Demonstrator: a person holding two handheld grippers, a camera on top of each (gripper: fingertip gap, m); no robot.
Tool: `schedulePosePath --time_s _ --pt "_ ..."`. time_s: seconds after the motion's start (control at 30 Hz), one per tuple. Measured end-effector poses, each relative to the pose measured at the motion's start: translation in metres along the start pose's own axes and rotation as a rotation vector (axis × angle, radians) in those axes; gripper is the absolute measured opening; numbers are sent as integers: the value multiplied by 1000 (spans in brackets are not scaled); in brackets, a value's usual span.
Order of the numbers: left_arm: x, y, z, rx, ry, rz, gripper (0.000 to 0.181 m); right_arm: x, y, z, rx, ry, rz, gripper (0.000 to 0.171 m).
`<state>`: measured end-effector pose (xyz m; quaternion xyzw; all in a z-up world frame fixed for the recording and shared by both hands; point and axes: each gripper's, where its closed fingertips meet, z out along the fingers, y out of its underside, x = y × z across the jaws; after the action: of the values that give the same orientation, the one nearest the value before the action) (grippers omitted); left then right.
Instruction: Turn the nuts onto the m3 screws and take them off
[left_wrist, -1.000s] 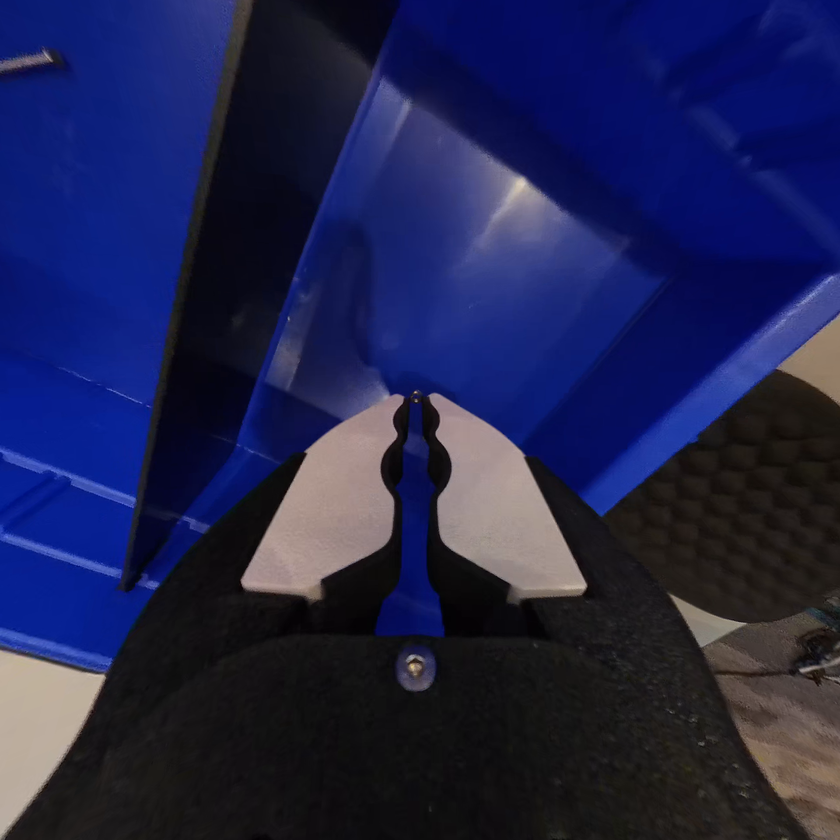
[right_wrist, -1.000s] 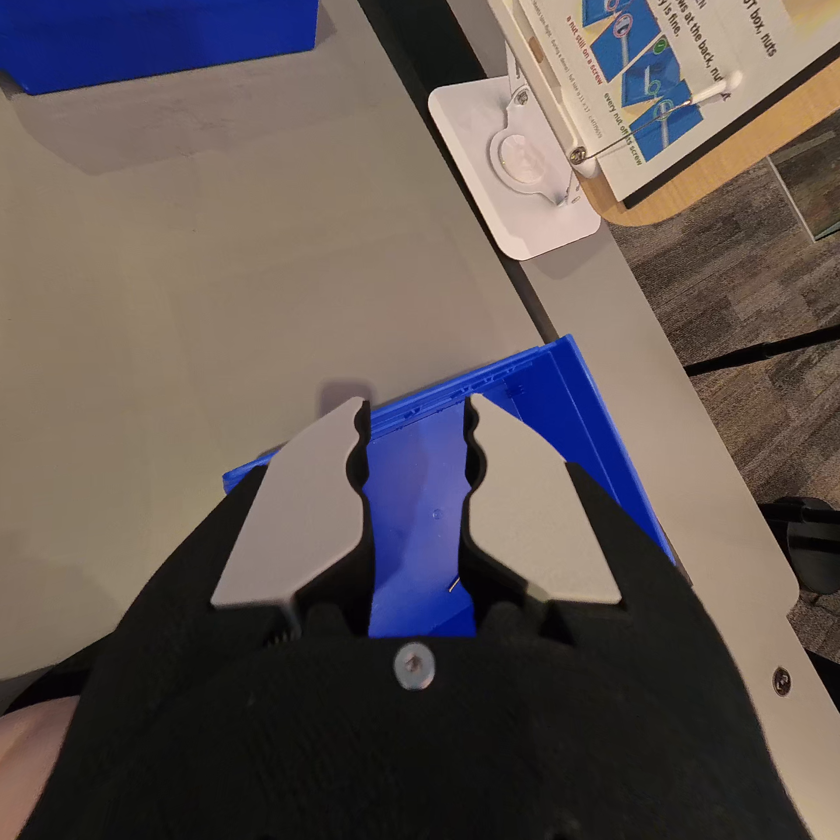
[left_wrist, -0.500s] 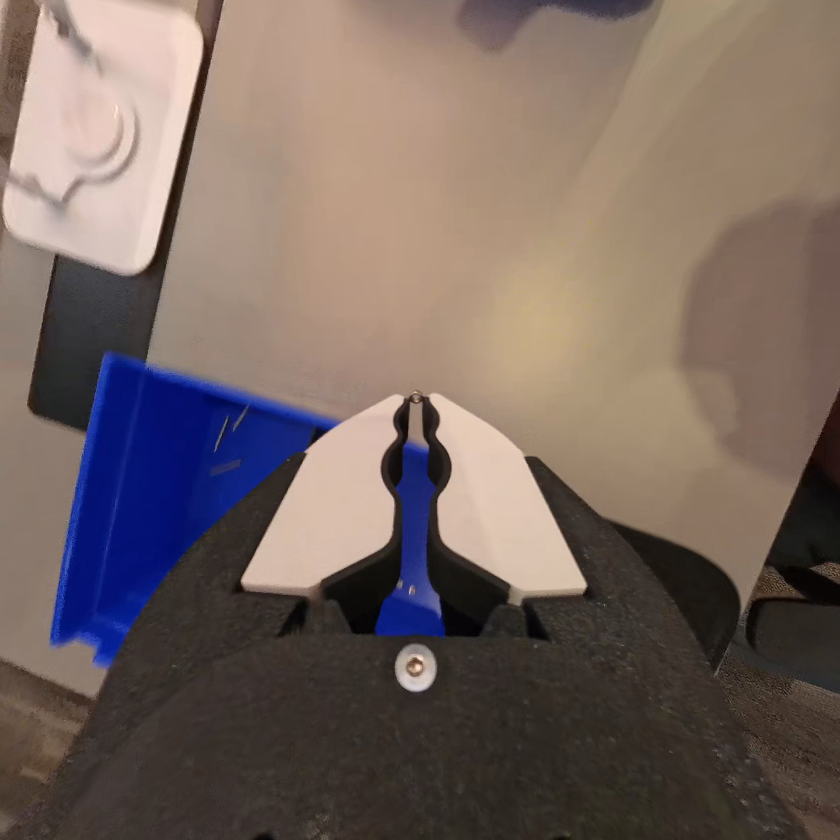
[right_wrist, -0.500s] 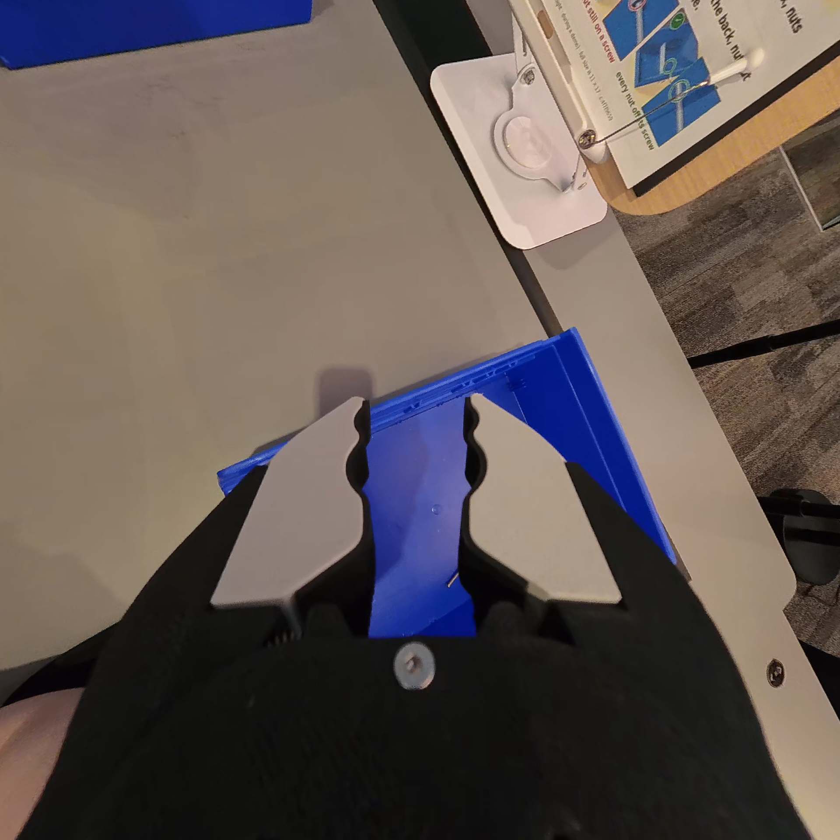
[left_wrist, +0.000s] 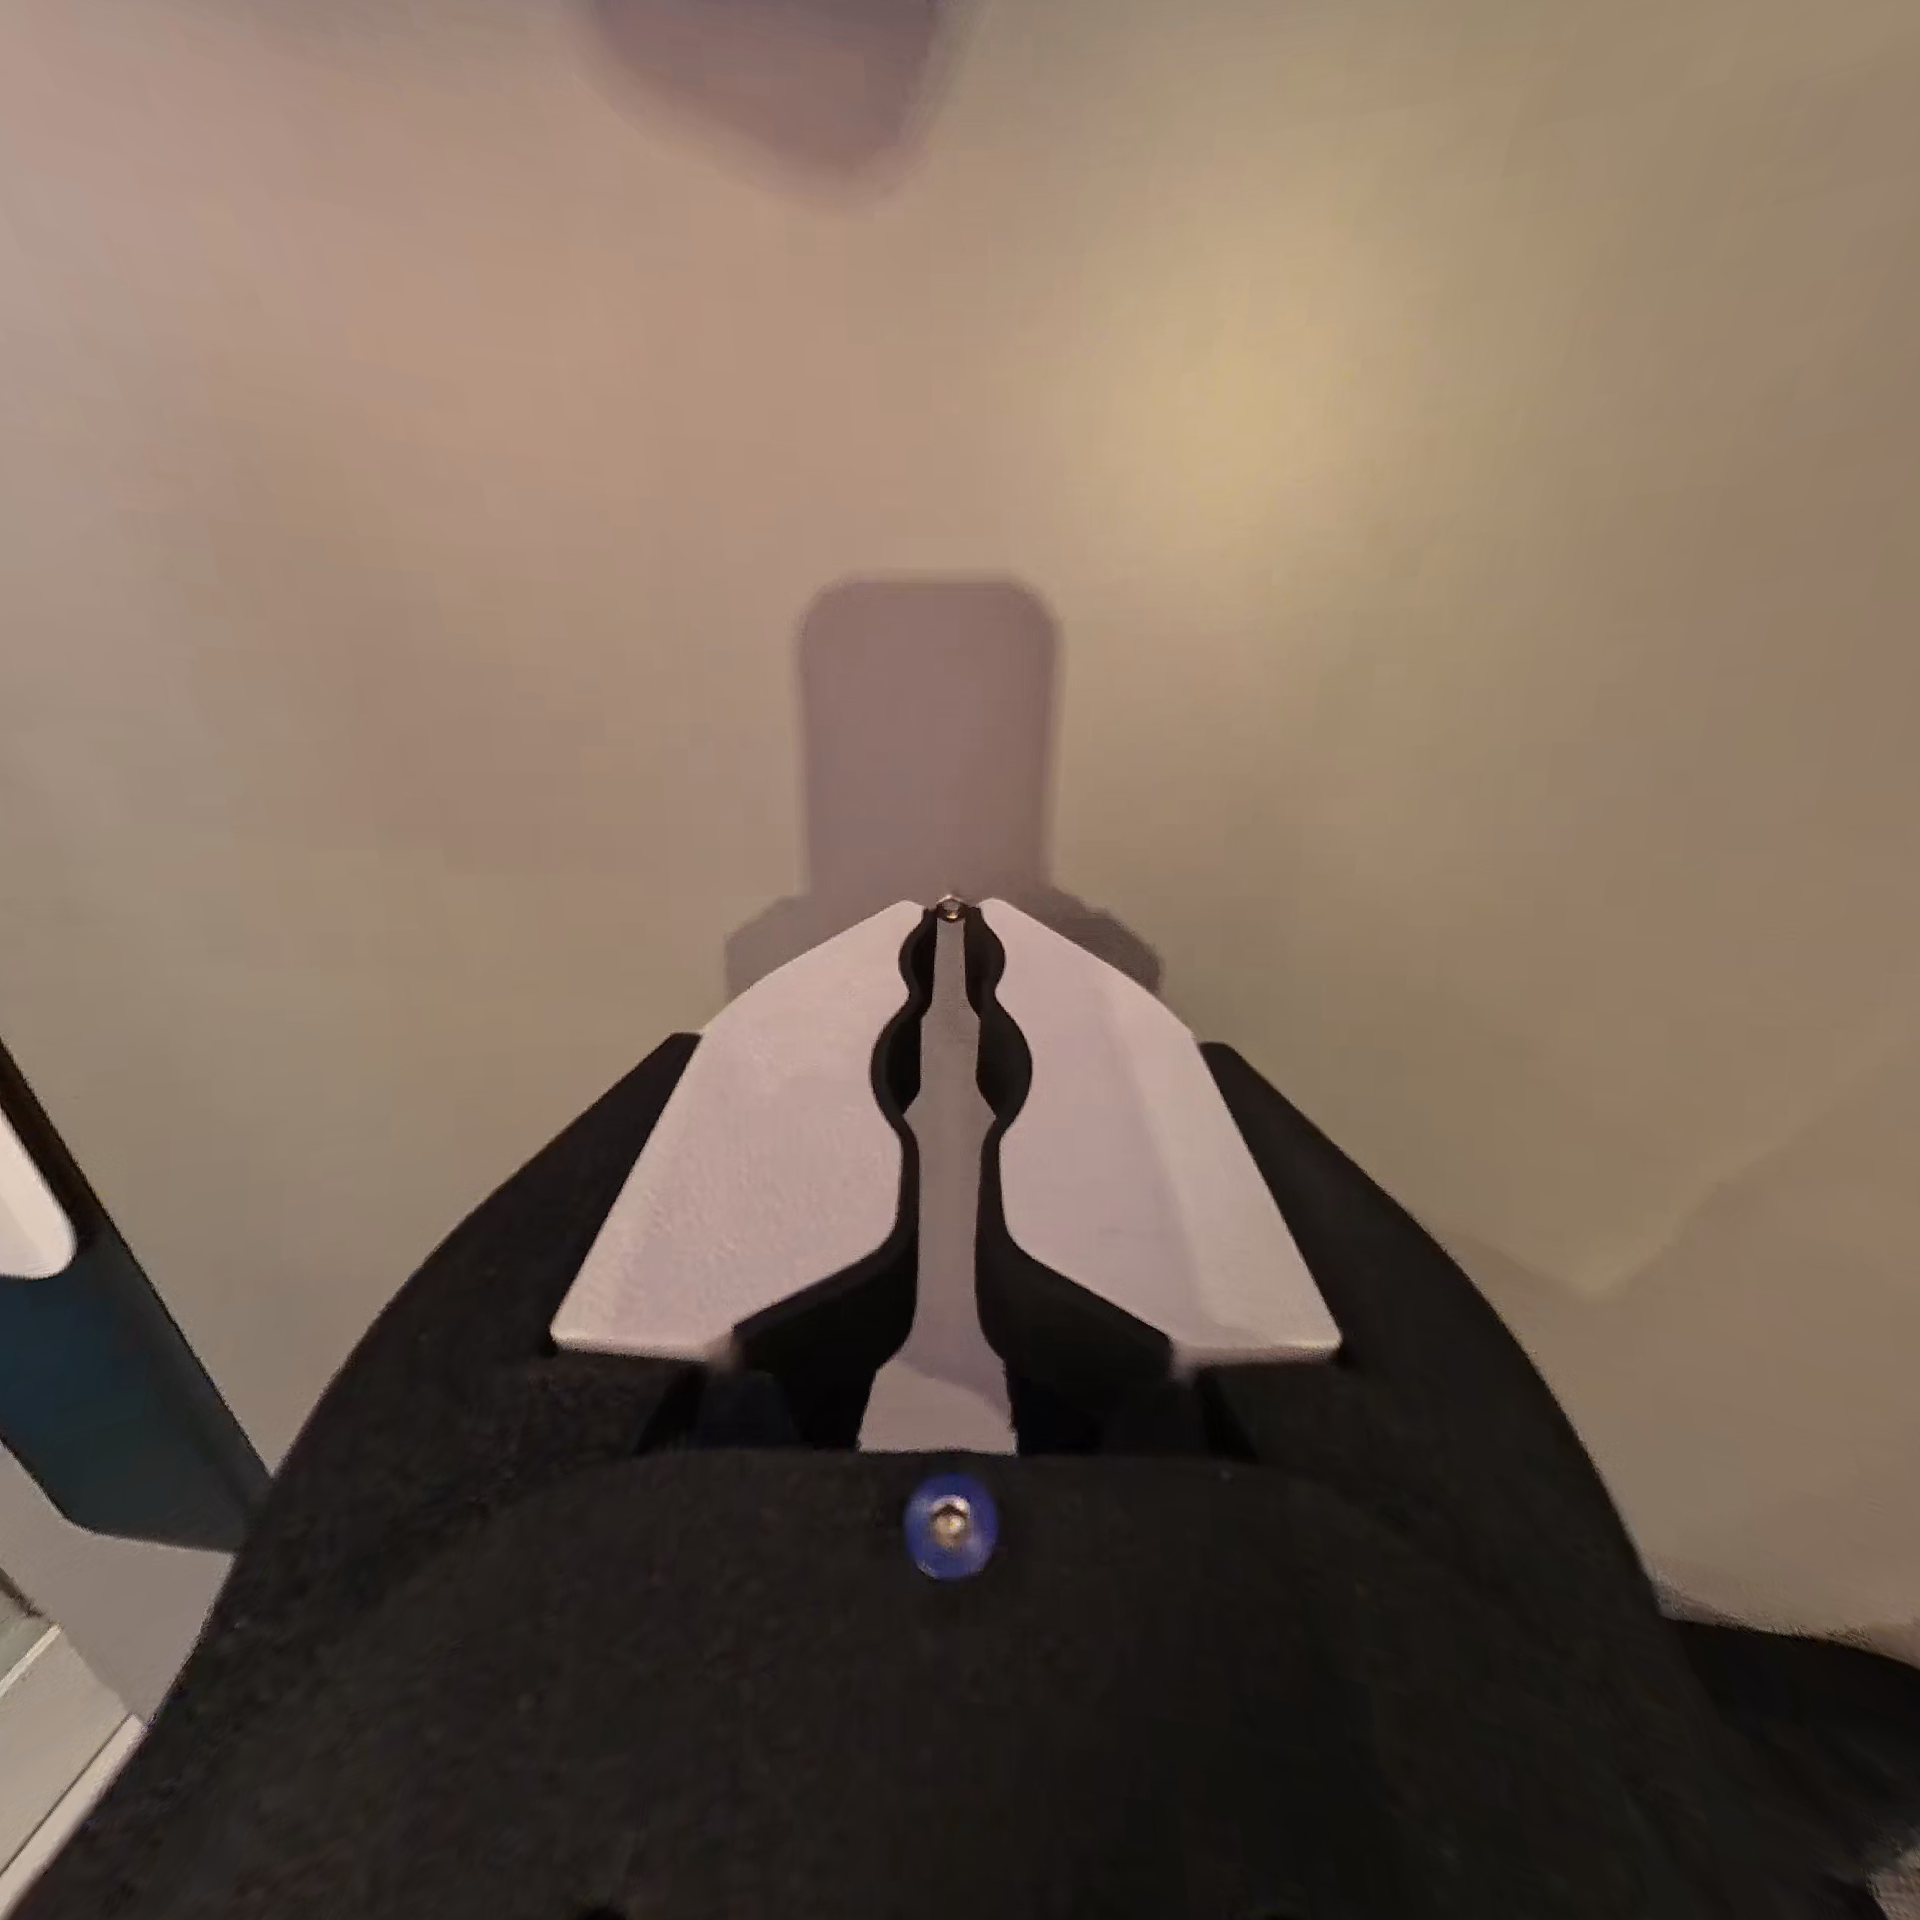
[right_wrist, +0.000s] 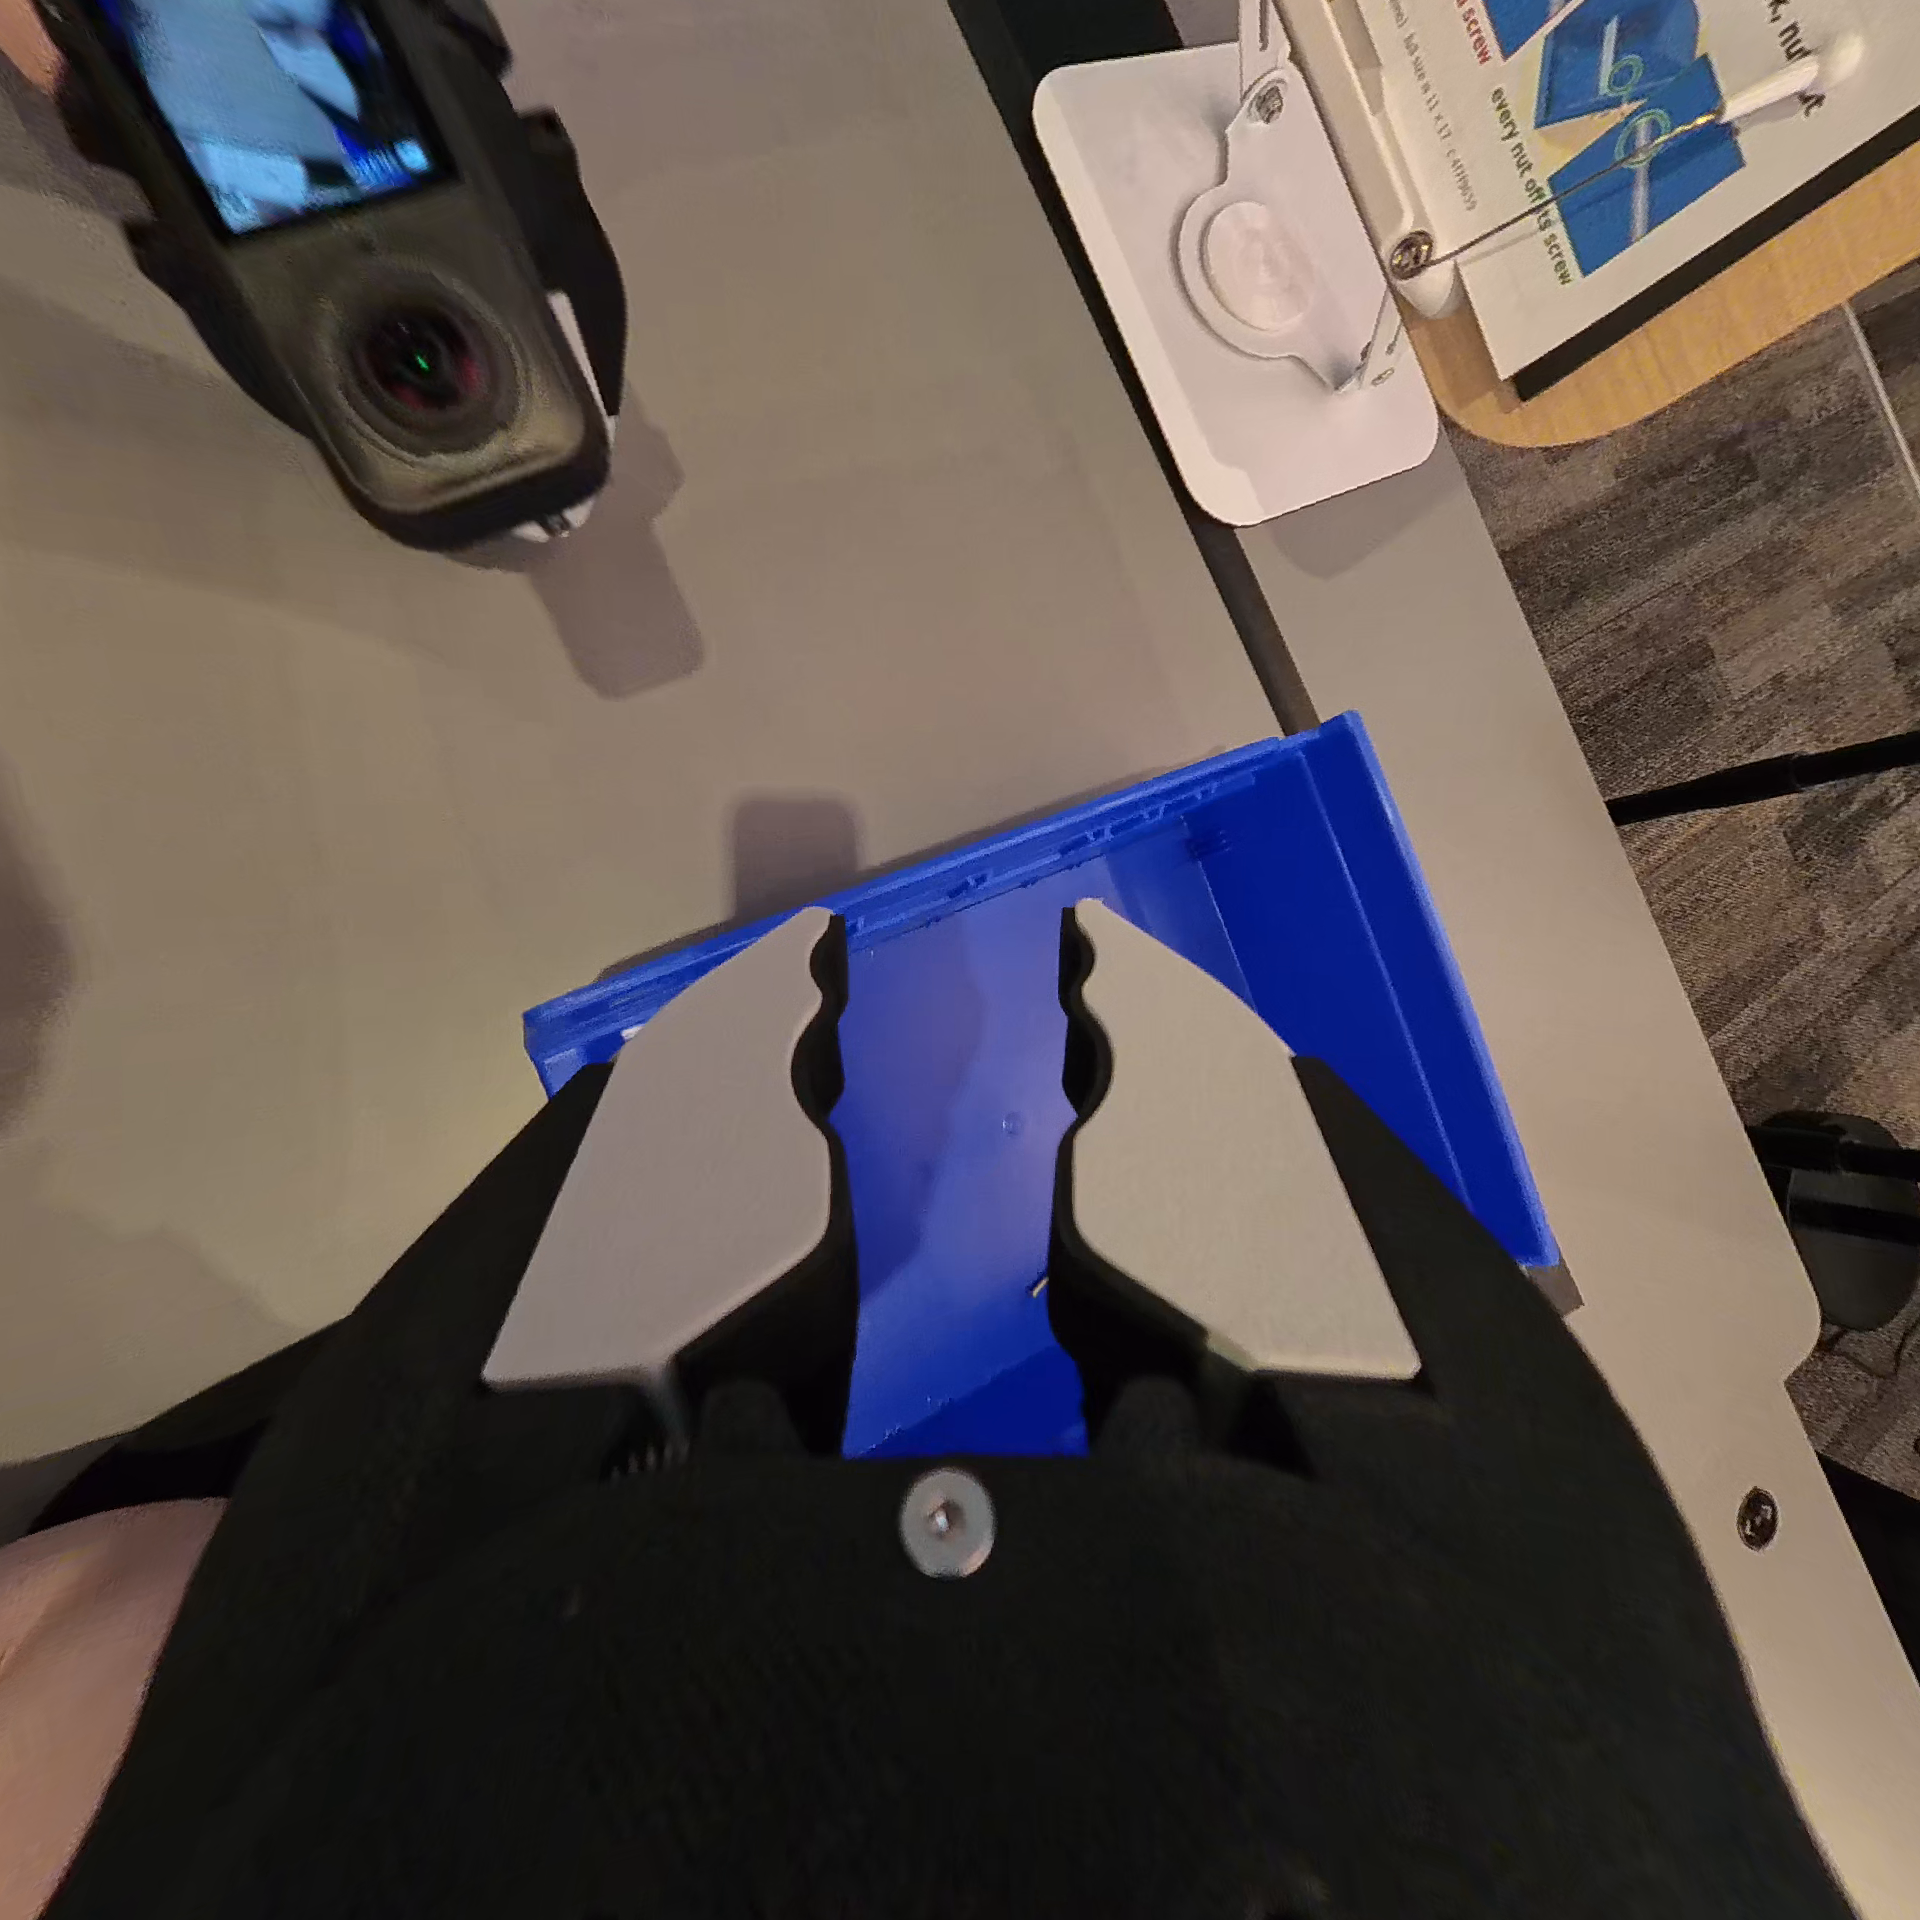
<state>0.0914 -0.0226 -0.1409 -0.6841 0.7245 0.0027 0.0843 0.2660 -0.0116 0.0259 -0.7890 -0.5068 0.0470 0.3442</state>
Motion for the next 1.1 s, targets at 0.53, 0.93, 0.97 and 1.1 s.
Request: schedulePosePath --time_s 0.53,0.93,0.97,1.1 --pt "3 -5 11 4 74 -22 10 0 8 6 -45 -15 -5 40" --pt "-94 123 -165 91 -383 -368 22 -2 3 10 -65 8 -28 40" --pt "-100 149 -170 32 -395 -444 25 -2 2 12 -71 11 -32 40" --pt "-119 213 -163 1 -378 -728 24 -7 -1 24 -101 -10 -55 40"
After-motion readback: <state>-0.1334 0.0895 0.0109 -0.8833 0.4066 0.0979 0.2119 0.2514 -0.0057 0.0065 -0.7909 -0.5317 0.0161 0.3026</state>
